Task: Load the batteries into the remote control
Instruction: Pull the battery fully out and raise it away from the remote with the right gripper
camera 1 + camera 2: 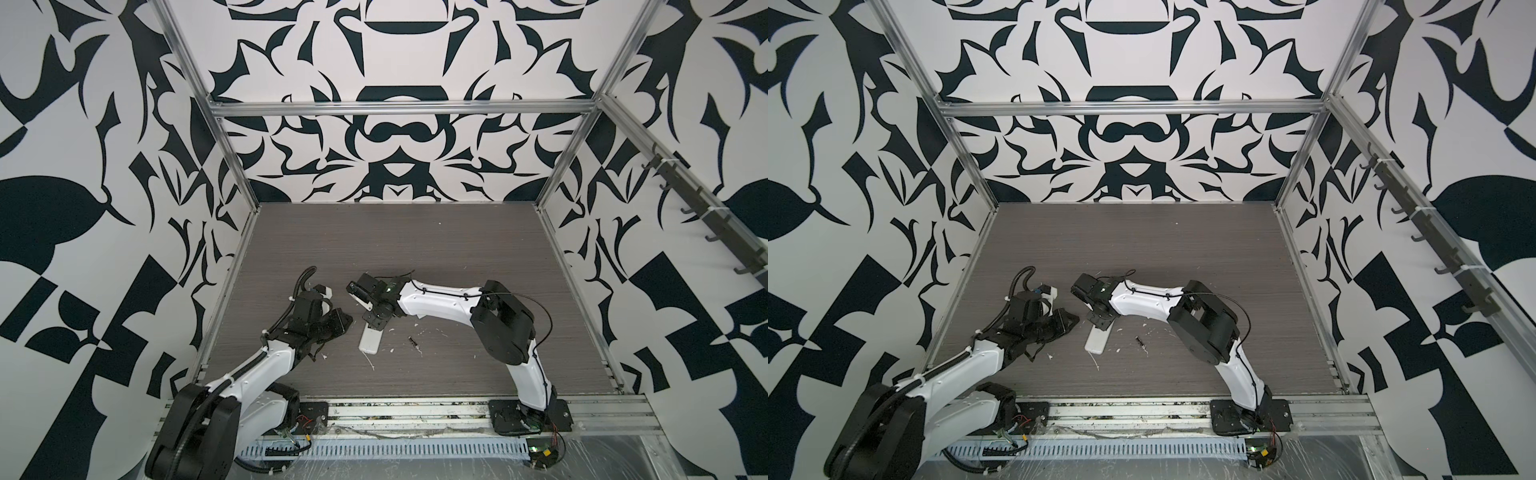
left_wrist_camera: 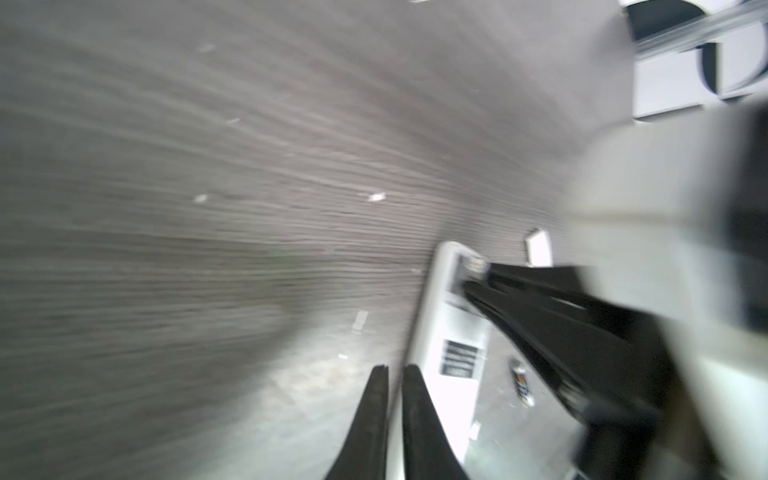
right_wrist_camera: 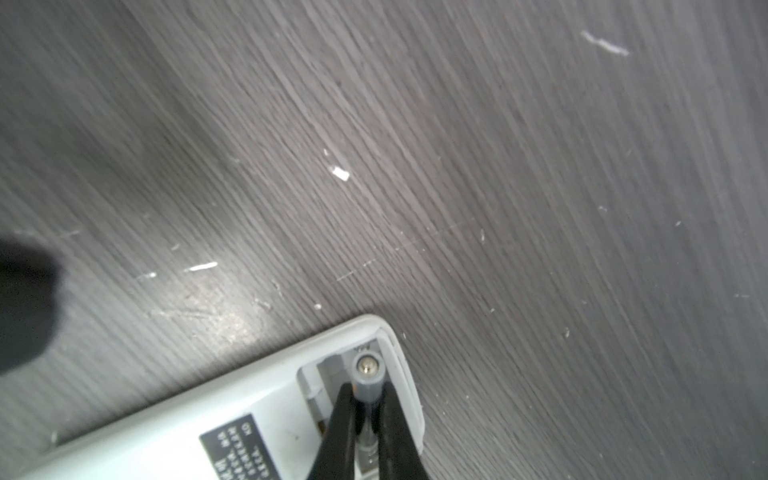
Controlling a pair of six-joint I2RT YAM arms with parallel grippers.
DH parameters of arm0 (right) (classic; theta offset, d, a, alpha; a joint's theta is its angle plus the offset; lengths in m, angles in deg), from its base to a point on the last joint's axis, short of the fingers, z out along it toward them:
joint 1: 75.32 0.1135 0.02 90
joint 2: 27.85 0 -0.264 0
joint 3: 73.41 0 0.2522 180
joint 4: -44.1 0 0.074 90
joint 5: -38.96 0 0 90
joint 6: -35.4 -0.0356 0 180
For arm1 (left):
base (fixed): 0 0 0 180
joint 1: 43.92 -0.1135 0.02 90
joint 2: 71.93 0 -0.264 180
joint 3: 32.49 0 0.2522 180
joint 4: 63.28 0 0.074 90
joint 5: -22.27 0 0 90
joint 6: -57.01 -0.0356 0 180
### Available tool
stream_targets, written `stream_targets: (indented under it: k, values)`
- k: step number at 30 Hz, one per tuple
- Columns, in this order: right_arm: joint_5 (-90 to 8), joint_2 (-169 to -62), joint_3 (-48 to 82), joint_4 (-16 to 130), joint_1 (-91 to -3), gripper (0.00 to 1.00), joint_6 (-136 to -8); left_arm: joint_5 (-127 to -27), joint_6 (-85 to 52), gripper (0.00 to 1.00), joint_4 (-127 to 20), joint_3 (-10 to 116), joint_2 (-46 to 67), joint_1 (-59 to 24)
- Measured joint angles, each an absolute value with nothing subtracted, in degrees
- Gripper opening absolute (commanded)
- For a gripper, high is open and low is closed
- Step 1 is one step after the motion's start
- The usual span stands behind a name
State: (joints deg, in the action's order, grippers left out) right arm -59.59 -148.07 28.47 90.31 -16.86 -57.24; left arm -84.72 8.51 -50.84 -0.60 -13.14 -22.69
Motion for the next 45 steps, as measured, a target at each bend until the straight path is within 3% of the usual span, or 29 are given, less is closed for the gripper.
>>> stream_targets:
  k: [13, 16, 19, 21, 29, 39, 45]
  values:
    - [-57.8, -141.3, 19.0, 89.4, -18.5, 0.03, -65.0, -81.6, 12.3, 0.15, -43.6, -1.2, -21.0, -3.7]
    - [-57.6, -139.5, 16.2, 87.7, -18.5, 0.03, -67.4, -78.9, 13.3, 0.17, -41.9, -1.5, -21.5, -3.5]
    - [-57.5, -138.9, 14.9, 86.1, -18.5, 0.03, -69.1, -75.7, 14.1, 0.33, -40.2, -1.5, -22.6, -3.6]
    - [-57.4, -138.2, 13.9, 85.1, -18.5, 0.03, -70.0, -74.3, 14.2, 0.37, -39.5, -1.4, -23.0, -4.7]
    - [-57.3, -134.8, 12.7, 81.2, -18.5, 0.03, -73.2, -73.6, 12.7, 0.37, -38.1, -1.3, -19.3, -15.1]
    - [-56.3, -131.5, 9.0, 77.6, -19.4, 0.03, -77.5, -75.1, 10.4, 0.33, -39.5, -0.2, -15.9, -15.4]
    - [-56.1, -123.5, 2.8, 81.3, -20.1, 0.03, -79.9, -75.0, 10.1, 0.33, -39.9, -0.2, -19.4, -15.4]
